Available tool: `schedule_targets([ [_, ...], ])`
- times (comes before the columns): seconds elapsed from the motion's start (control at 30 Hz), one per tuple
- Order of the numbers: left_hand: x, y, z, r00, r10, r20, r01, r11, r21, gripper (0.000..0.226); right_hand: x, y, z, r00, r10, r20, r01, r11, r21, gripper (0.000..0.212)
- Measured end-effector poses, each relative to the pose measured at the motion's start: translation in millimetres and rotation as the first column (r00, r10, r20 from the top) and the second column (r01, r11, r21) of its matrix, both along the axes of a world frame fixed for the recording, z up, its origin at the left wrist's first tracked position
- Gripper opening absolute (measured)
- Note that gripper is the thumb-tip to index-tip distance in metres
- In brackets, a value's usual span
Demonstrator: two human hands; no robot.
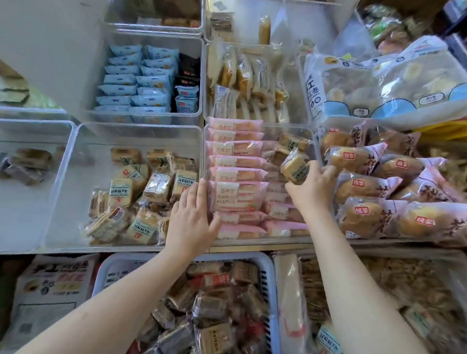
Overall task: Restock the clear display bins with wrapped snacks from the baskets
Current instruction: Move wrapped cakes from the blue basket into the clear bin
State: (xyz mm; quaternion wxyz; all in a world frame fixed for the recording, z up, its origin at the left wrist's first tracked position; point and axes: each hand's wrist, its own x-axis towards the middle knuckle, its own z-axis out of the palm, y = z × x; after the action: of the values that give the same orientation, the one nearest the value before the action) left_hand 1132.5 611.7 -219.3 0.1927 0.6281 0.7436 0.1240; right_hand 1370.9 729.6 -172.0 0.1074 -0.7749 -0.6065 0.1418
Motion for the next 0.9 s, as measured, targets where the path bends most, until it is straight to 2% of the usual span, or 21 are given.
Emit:
schedule_targets([
  [0.07, -1, -1, 4, 0.999, -0.003, 0.035, 0.002, 0.999, 0.036, 0.082, -5, -22, 22, 0.992, -0.032, -0.118, 0.039, 0.998, 0.056, 0.062],
  [0.13, -3, -7, 14, 0.997, -0.026, 0.072, 0.019, 0.995, 0.099, 0.086, -18, -46, 42, 0.971, 0.041, -0.236, -0.03, 0.998, 0.048, 0.06],
  [0.23, -14, -19, 36, 0.989, -0.066, 0.134, 0.039, 0.979, 0.199, 0.094, -50, -75, 63, 0.904, 0.263, -0.336, -0.301, 0.951, -0.065, 0.059],
  [0.33, -41, -29, 48, 0.981, -0.191, -0.009, 0.184, 0.927, 0.326, 0.083, -90, -88, 65, 0.802, 0.474, -0.363, -0.553, 0.819, -0.153, 0.065],
  [0.4, -65, -33, 52, 0.953, -0.275, -0.124, 0.3, 0.913, 0.279, 0.077, -116, -93, 60, 0.748, 0.571, -0.339, -0.646, 0.744, -0.172, 0.066],
  [0.5, -95, -44, 53, 0.938, -0.325, -0.119, 0.342, 0.922, 0.18, 0.078, -148, -98, 49, 0.68, 0.654, -0.332, -0.723, 0.673, -0.156, 0.065],
  [0.6, -123, -47, 44, 0.977, -0.204, -0.069, 0.213, 0.961, 0.175, 0.068, -167, -103, 41, 0.686, 0.629, -0.365, -0.704, 0.701, -0.114, 0.067],
  [0.67, -141, -44, 35, 1.0, -0.029, -0.011, 0.03, 0.983, 0.183, 0.062, -171, -105, 34, 0.741, 0.587, -0.325, -0.652, 0.746, -0.138, 0.066],
  [0.77, -161, -33, 20, 0.969, 0.245, 0.029, -0.247, 0.963, 0.109, 0.063, -165, -110, 25, 0.801, 0.516, -0.302, -0.581, 0.791, -0.189, 0.057],
  [0.83, -158, -28, 16, 0.951, 0.305, -0.051, -0.303, 0.952, 0.037, 0.068, -158, -112, 22, 0.81, 0.496, -0.312, -0.564, 0.804, -0.188, 0.051],
  [0.9, -137, -26, 18, 0.961, 0.275, -0.036, -0.273, 0.961, 0.047, 0.066, -150, -111, 20, 0.816, 0.491, -0.306, -0.546, 0.828, -0.128, 0.045],
])
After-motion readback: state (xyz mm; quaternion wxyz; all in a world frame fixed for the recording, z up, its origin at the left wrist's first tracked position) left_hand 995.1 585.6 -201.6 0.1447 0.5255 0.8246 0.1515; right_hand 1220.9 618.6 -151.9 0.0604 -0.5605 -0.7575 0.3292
